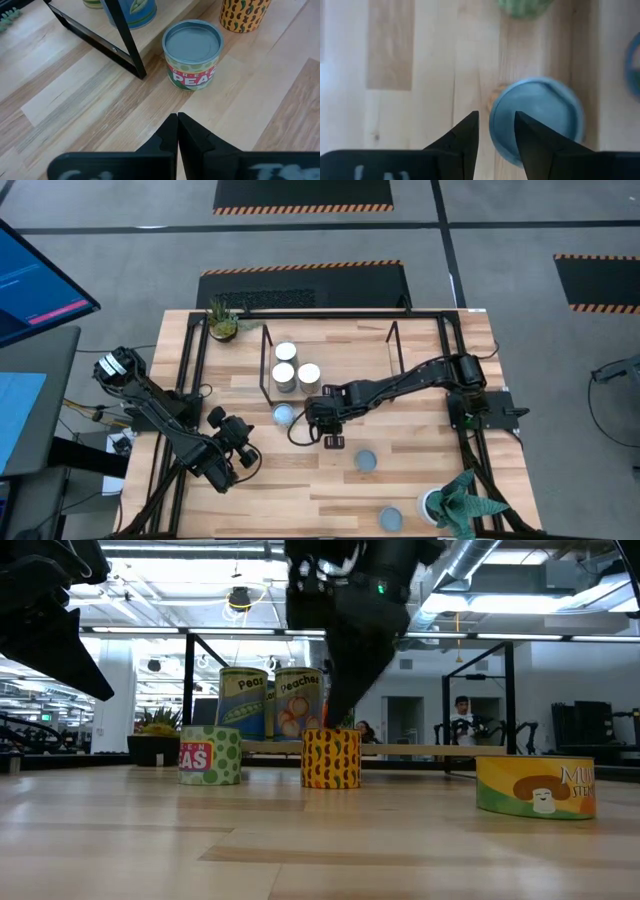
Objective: Pick and place cans onto a shelf
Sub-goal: Put the canned black beans on the shelf
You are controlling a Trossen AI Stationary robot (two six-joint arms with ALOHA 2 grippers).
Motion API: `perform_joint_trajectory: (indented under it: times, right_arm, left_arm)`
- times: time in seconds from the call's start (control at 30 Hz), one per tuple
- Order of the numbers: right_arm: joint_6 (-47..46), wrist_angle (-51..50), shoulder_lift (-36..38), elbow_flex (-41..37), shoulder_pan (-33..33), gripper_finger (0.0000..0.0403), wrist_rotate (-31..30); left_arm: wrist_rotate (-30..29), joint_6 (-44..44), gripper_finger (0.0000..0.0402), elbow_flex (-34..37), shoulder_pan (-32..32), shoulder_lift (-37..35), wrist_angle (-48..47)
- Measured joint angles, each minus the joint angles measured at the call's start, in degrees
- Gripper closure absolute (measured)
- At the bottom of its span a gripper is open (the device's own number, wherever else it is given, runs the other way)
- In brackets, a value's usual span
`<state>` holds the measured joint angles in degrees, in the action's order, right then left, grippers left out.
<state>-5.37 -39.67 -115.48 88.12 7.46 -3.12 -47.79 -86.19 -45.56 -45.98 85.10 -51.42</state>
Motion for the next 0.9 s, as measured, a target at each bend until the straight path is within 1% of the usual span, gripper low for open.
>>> perform_joint_trajectory:
  times: [0.23, 0.3, 0.37, 0.43, 0.53, 0.6, 0.77, 0.83, 0.9]
  right_arm:
    - [-0.2, 3.3, 0.4, -5.1, 0.0, 0.025, -0.2]
    - [-0.5, 3.8, 0.4, -5.5, 0.0, 0.0252, -0.3]
    - [-2.7, 4.5, 0.4, -5.5, 0.0, 0.0258, -1.2]
    - [-5.7, 5.1, 0.3, -5.6, 0.1, 0.027, -2.9]
    - [-9.0, 5.3, 0.2, -5.6, 0.1, 0.0297, -3.1]
    - [-10.7, 5.3, 0.1, -5.6, 0.6, 0.0321, -3.1]
    - [-10.9, 5.4, 0.1, -5.6, 1.9, 0.0386, -3.8]
    - [-10.7, 5.4, 0.4, -5.7, 2.4, 0.0393, -4.0]
    - [-10.8, 4.8, 0.5, -5.5, 3.0, 0.0389, -4.3]
  left_arm:
    - [0.0, 0.0, 0.0401, 0.0, 0.0, 0.0, 0.0]
    - [0.0, 0.0, 0.0402, 0.0, 0.0, 0.0, 0.0]
    - [0.0, -0.1, 0.0401, 0.0, 0.0, 0.0, 0.0]
    - [-0.2, -0.1, 0.0401, 0.0, 0.0, 0.0, 0.0]
    - [-0.6, -0.1, 0.0401, 0.0, 0.0, 0.0, 0.0]
    - [-0.6, -0.1, 0.0401, 0.0, 0.0, 0.0, 0.0]
    - [-0.6, -0.1, 0.0401, 0.0, 0.0, 0.0, 0.2]
    - [-0.6, -0.1, 0.0402, 0.0, 0.0, 0.0, 0.2]
    - [-0.6, -0.1, 0.0401, 0.0, 0.0, 0.0, 0.2]
